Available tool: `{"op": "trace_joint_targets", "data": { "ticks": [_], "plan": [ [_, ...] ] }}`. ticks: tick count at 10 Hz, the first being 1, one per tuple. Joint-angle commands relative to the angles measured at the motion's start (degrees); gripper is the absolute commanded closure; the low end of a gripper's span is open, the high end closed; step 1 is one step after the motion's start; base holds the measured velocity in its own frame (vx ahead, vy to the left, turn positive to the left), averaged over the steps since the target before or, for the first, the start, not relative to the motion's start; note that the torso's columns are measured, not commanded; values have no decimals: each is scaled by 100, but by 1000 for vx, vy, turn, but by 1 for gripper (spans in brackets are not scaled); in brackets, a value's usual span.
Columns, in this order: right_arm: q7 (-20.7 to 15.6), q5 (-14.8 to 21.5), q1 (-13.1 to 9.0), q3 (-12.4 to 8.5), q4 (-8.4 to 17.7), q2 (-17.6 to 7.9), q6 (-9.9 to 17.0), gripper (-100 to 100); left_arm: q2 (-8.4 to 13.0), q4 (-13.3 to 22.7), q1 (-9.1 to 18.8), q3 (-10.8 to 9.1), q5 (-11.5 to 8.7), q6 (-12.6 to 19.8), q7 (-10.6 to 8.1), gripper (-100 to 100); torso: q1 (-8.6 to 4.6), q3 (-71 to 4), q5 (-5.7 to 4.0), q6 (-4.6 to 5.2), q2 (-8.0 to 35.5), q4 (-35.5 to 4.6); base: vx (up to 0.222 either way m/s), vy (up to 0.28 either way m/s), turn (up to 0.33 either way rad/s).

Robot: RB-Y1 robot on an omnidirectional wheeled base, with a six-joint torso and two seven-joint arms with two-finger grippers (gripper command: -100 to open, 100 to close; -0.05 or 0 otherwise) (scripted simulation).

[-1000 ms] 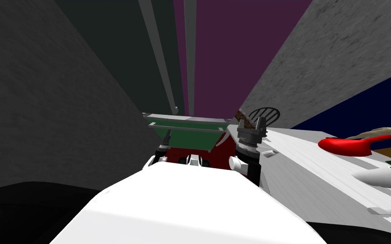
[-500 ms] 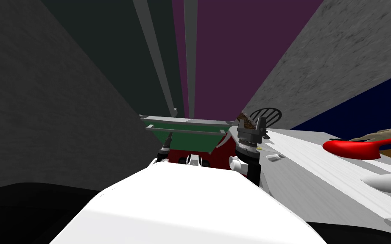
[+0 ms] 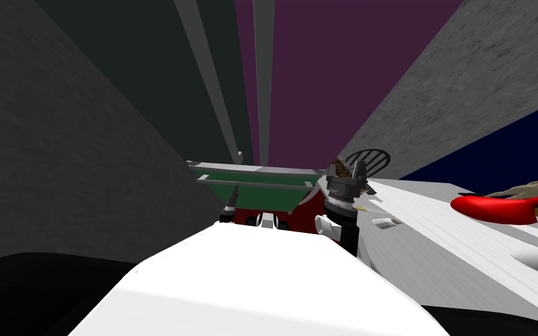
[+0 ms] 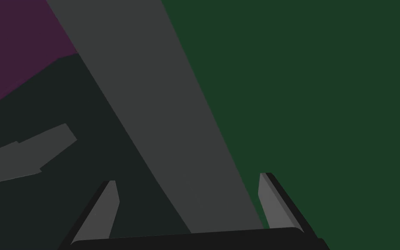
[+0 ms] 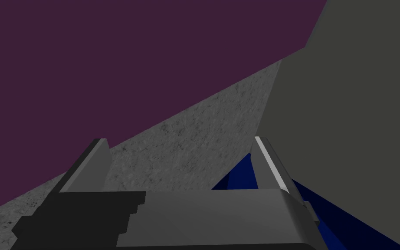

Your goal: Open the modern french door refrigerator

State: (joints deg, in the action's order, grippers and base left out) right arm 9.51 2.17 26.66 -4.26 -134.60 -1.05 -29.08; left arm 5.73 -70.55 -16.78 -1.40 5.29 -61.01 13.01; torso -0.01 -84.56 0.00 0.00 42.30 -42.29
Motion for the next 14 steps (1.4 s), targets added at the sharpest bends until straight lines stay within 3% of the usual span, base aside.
{"op": "trace_joint_targets", "data": {
  "ticks": [1, 4, 9, 10, 11, 13, 14],
  "plan": [
    [0, 0, 0, 0, 0, 0, 0, 0, -199, 370, 89, -6, 7, -211, 34, -100, -3, 0, -1, 0, 0, 0, 54, 12, -10],
    [0, 0, 0, 0, 0, 0, 0, 0, -549, 624, 141, -7, 14, -353, 61, -100, -1, 1, 0, 0, 1, 0, 41, 9, -8],
    [0, 0, -1, 0, 0, 0, 0, 0, -427, 312, 416, -45, -5, 205, 5, -100, -1, 1, 0, 0, 1, 0, -3, -7, 10],
    [0, 0, -1, 1, 0, 1, 0, 0, -438, 316, 358, -33, 1, 132, 15, -100, 0, -1, 0, 0, -2, 1, -4, -5, 1],
    [0, 0, -1, 0, 0, 0, 0, 0, -452, 421, 286, -26, 4, -27, 28, 100, 2, -2, 1, -1, -4, 2, 9, 4, -14],
    [0, 0, -1, 1, 0, 0, 0, 0, -476, 530, 156, -7, 13, -258, 51, 100, 30, -14, 30, 0, -43, 49, 11, 12, -14],
    [0, 0, -1, 0, 0, 0, 0, 0, -480, 443, 249, -16, 1, -244, 41, 100, 32, -22, 32, 2, -55, 54, -7, 1, 0]
  ]
}}
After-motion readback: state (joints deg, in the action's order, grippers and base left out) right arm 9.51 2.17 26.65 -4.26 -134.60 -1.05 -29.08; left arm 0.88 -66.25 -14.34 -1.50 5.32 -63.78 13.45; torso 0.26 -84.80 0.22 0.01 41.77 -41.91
